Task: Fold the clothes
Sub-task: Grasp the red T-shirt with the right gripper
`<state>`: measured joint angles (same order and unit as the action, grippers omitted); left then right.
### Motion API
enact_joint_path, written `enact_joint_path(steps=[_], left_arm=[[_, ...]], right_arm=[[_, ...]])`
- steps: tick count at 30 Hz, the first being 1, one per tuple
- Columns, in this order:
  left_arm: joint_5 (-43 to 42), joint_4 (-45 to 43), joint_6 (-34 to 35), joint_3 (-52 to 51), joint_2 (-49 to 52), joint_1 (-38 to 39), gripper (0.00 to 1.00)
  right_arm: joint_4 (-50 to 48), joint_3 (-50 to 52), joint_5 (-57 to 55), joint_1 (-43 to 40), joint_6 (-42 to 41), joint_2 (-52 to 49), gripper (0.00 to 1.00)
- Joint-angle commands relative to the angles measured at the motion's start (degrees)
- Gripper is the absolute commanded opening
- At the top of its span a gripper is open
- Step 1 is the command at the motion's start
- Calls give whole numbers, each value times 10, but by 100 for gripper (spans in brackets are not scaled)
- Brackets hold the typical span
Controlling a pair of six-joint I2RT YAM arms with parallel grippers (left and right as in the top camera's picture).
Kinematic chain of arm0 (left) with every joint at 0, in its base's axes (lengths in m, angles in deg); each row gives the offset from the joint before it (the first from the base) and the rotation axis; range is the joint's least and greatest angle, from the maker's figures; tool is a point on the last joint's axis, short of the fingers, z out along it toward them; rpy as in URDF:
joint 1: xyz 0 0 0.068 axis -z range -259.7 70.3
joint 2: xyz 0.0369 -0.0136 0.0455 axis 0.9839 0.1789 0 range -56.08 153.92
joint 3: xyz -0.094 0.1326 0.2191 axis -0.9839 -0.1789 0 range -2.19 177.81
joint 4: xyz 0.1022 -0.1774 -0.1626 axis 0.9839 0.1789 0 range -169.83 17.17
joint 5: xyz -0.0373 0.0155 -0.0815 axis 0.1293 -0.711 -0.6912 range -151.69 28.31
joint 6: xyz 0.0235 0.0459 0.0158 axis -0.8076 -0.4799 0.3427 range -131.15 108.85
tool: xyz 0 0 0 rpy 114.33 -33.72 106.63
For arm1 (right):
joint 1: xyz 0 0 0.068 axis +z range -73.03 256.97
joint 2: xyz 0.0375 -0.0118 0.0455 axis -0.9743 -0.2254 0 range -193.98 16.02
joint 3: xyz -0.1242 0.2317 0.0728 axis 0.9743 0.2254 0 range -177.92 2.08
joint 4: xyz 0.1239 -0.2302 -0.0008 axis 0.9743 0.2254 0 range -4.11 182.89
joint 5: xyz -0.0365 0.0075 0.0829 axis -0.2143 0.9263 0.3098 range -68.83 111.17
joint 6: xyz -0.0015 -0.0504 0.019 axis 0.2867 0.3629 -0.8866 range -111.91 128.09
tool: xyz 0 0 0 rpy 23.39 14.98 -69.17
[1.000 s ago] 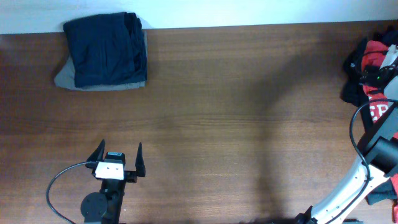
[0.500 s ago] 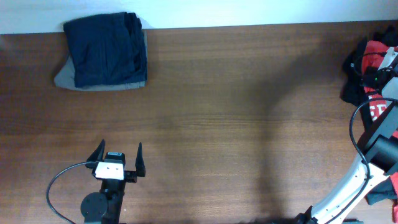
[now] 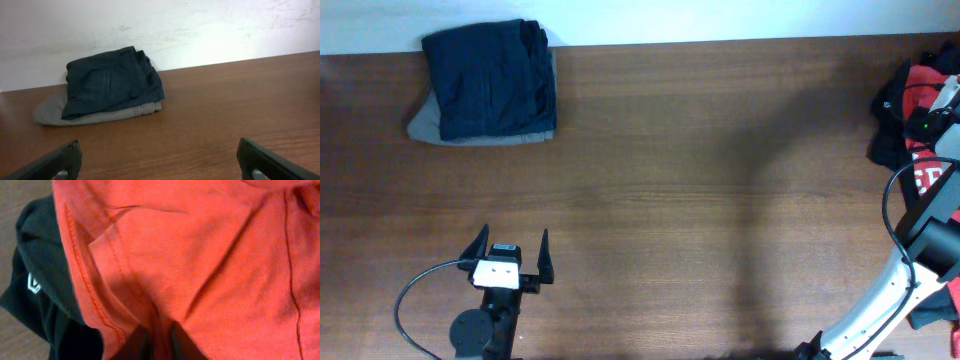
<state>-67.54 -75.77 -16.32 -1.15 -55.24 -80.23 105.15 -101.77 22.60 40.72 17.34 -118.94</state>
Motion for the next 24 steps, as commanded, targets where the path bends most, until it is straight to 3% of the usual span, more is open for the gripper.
enact_joint_path(steps=[1,10,24], left_arm=[[-8,-1,-9,-5,-5,-3,99],[-8,-1,-9,-5,-5,-3,99],[-8,-1,-9,-5,-5,-3,99]], right_arm=[[4,-14,10,-1,-12,17,9],[23,-14,23,-1,-89,90,4],[96,-14,211,59,-125,155,4]])
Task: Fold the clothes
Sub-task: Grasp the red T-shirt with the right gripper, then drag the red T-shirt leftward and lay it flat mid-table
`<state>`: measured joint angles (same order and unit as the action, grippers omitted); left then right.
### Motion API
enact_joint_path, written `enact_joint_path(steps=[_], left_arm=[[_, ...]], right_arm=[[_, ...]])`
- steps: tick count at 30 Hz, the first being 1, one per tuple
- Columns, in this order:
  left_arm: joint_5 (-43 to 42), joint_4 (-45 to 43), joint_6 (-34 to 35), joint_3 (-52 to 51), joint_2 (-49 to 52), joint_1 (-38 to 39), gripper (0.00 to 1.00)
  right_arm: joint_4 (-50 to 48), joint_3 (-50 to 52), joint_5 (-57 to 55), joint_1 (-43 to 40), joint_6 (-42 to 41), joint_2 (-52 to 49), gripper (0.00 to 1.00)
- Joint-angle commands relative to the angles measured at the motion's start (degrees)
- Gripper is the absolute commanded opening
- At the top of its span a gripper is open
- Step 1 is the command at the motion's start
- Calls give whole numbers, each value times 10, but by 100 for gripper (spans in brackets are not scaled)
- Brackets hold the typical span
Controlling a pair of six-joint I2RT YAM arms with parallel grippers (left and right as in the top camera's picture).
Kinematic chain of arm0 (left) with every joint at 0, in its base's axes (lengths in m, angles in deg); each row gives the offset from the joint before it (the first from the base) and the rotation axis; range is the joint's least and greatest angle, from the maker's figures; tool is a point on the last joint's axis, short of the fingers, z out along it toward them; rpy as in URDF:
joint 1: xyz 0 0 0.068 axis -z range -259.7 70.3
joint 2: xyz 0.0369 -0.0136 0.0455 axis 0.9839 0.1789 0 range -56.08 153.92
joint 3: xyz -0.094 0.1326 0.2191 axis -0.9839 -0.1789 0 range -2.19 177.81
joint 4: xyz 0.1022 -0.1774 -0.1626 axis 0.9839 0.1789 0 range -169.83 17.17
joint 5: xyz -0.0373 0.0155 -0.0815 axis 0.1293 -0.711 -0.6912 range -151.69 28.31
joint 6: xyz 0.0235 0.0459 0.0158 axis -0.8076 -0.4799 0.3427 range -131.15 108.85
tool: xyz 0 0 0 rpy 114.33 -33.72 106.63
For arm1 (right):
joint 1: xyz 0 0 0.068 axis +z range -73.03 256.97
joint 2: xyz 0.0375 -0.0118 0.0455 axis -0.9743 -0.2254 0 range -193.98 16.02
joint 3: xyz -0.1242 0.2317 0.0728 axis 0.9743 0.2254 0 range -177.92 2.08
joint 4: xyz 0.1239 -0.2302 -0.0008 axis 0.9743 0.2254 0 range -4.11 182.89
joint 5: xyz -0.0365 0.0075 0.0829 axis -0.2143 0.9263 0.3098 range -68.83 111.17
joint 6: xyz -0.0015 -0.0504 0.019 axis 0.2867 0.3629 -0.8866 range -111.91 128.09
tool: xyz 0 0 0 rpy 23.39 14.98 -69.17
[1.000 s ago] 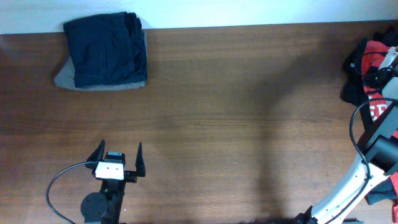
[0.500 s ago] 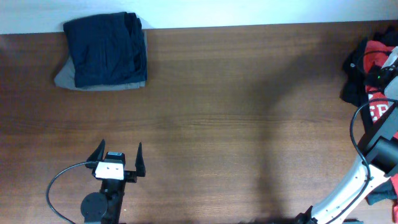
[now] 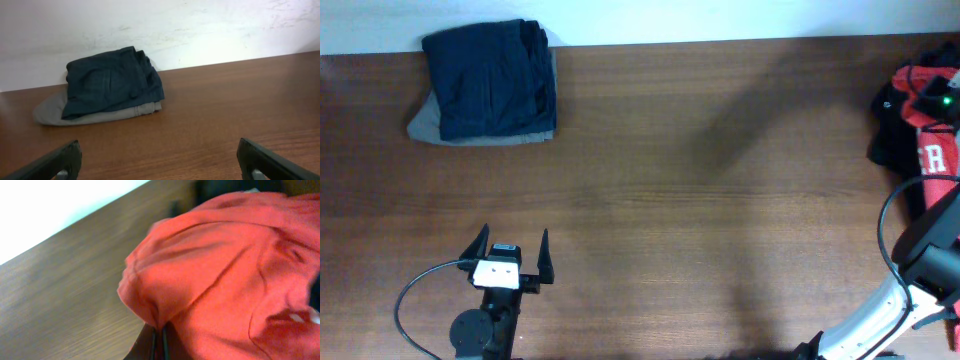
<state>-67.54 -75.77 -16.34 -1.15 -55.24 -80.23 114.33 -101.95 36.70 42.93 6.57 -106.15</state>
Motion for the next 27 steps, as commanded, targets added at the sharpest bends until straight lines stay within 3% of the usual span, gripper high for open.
enact_joint_path(steps=[1,9,27], left_arm=[[-8,-1,-9,-5,-5,-3,99],[-8,-1,-9,-5,-5,-3,99],[-8,-1,-9,-5,-5,-3,99]], right_arm=[[10,-12,70,47,-25,28,4],[47,-12,70,169,-35,28,4],[55,-11,67,533,-35,28,4]])
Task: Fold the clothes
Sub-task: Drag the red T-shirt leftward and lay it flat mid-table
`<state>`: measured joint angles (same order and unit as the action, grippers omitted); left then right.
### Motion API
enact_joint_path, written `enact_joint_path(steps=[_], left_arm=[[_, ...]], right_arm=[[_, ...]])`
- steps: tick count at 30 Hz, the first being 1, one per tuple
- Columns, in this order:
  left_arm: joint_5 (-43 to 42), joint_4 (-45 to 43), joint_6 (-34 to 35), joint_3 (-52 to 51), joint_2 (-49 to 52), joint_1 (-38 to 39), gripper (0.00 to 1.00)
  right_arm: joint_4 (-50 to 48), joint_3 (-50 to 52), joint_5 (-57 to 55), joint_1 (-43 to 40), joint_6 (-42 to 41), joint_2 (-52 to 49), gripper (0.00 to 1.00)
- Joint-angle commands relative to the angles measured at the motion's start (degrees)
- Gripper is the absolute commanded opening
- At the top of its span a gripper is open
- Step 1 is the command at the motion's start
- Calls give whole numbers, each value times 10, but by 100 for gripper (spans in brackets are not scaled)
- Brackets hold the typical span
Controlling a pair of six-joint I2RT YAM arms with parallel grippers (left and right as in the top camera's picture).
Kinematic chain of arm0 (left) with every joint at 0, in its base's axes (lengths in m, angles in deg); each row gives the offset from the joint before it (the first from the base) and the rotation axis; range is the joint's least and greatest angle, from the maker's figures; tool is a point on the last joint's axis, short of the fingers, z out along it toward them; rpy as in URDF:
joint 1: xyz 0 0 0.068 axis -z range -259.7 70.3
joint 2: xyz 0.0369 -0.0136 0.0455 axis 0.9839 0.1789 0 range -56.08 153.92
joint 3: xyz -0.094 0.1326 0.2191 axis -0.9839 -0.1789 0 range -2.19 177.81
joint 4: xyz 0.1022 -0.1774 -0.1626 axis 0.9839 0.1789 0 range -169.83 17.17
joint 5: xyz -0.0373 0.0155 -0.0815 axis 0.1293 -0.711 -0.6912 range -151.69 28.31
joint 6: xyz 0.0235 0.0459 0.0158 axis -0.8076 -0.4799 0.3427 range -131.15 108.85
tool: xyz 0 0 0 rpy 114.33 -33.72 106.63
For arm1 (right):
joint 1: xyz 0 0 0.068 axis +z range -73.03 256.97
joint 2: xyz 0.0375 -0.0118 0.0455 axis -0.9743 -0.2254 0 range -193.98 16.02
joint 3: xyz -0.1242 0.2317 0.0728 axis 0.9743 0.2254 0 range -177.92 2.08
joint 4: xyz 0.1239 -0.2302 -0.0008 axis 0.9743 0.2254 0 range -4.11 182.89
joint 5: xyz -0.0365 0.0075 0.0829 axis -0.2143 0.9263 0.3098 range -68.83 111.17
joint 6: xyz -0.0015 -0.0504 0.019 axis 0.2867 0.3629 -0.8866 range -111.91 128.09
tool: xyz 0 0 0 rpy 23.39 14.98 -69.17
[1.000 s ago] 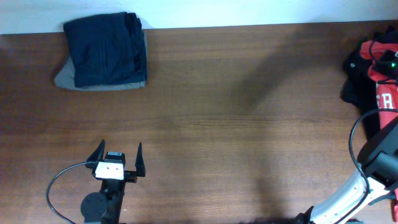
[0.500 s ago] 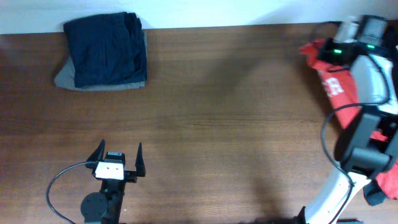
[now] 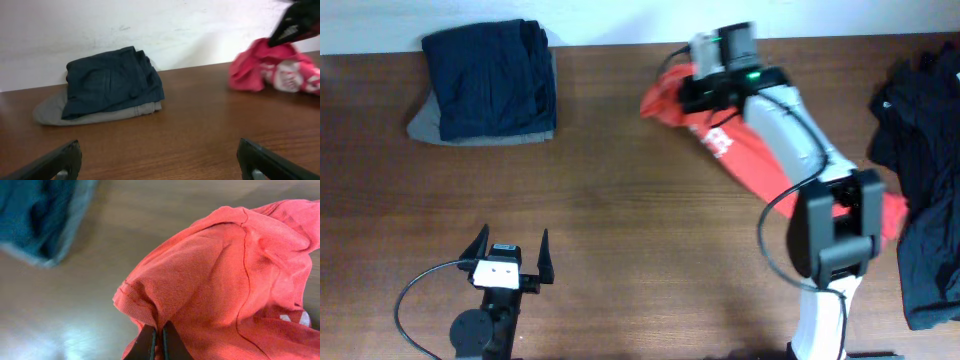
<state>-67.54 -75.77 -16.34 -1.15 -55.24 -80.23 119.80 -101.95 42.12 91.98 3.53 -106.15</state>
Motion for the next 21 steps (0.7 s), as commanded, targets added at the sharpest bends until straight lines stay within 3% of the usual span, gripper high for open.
enact_joint_path(steps=[1,6,13,21], left_arm=[[-8,-1,-9,-5,-5,-3,99],[-8,-1,-9,-5,-5,-3,99],[-8,-1,-9,-5,-5,-3,99],[-8,-1,-9,-5,-5,-3,99]], right_arm=[[0,-11,13,59,-7,28,4],[-1,-11,-18,135,-53,27,4],[13,-11,-23,211,-54,27,6],[43,-11,-53,299,-54,27,15]])
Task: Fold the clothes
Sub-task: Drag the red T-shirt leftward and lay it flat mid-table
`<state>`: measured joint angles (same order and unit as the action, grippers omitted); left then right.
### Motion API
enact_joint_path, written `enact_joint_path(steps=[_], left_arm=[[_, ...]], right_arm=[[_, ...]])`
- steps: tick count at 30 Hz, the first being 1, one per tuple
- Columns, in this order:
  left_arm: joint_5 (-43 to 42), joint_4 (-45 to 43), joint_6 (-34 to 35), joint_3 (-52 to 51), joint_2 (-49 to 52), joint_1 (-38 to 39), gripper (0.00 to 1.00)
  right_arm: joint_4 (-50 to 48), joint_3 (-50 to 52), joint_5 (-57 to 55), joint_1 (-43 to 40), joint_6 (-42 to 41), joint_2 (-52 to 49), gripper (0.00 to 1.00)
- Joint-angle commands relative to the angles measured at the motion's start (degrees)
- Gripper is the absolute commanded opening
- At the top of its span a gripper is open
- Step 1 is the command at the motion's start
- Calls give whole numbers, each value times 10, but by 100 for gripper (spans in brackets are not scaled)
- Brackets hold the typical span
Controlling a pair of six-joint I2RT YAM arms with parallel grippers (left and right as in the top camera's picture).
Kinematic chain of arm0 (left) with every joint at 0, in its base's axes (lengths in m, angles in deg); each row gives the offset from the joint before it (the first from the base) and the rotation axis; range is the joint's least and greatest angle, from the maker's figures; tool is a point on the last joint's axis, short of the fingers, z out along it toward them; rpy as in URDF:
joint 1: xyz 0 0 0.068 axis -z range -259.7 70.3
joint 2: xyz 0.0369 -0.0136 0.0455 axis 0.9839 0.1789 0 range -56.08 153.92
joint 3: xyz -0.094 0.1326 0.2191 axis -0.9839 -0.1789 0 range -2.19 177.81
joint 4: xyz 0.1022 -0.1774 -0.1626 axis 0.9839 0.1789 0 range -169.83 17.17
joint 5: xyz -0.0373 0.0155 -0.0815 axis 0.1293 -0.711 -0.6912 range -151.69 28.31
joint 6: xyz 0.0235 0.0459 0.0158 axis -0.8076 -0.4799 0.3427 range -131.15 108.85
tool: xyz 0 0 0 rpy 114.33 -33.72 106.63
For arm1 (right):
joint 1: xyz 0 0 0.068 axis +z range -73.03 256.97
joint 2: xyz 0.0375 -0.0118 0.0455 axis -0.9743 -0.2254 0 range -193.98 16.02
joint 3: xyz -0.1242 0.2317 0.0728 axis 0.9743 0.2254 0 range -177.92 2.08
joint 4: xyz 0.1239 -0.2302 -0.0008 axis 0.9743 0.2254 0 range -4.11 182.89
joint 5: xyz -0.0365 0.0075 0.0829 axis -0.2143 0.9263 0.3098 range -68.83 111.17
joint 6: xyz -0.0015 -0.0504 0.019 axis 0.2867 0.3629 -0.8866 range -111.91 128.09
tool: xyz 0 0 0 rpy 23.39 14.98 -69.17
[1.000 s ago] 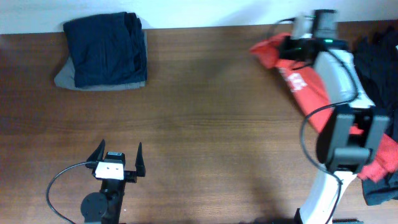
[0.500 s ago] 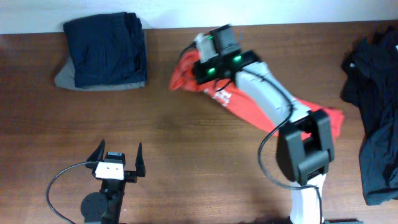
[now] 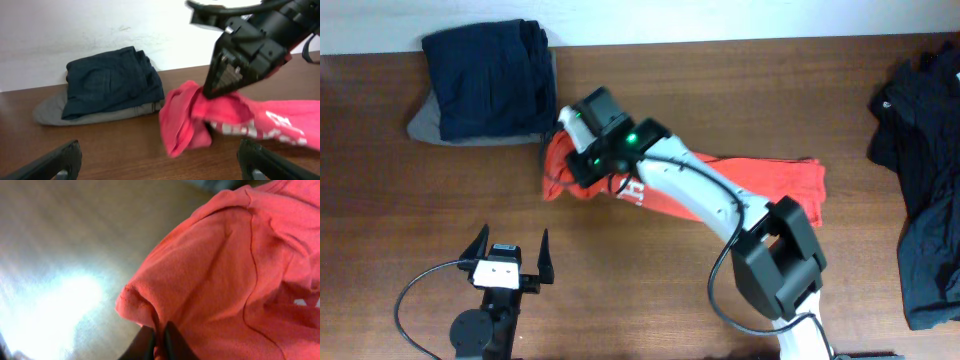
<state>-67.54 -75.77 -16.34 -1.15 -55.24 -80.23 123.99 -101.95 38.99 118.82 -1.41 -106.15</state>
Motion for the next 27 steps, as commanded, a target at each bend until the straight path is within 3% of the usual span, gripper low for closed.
enact_joint_path(steps=[1,4,7,11,12,14,18,22,27], left_arm=[[-8,-1,-9,-5,-5,-3,99],[-8,-1,-9,-5,-5,-3,99],[-8,-1,-9,-5,-5,-3,99],[-8,-1,-9,-5,-5,-3,99],[-8,-1,-9,-5,-5,-3,99],[-8,-1,-9,-5,-5,-3,99],[-8,-1,-9,-5,-5,-3,99],[-8,-1,-9,-5,-5,-3,99],[-8,-1,-9,-5,-5,-3,99]], right_arm=[[1,-11,-28,39,-4,27,16],[1,-11,-40,63,-4,27,17],[1,-11,-68,72,-4,27,32],[5,-11,-87,63,-5,34,33],[6,-11,-87,56,-5,37,37],[12,-14,-87,38,-5,49,56],[45,-26,-87,-17,-5,83,67],[98,-31,-86,-91,-5,127,99],[198,-31,-79,-186,2,172,99]])
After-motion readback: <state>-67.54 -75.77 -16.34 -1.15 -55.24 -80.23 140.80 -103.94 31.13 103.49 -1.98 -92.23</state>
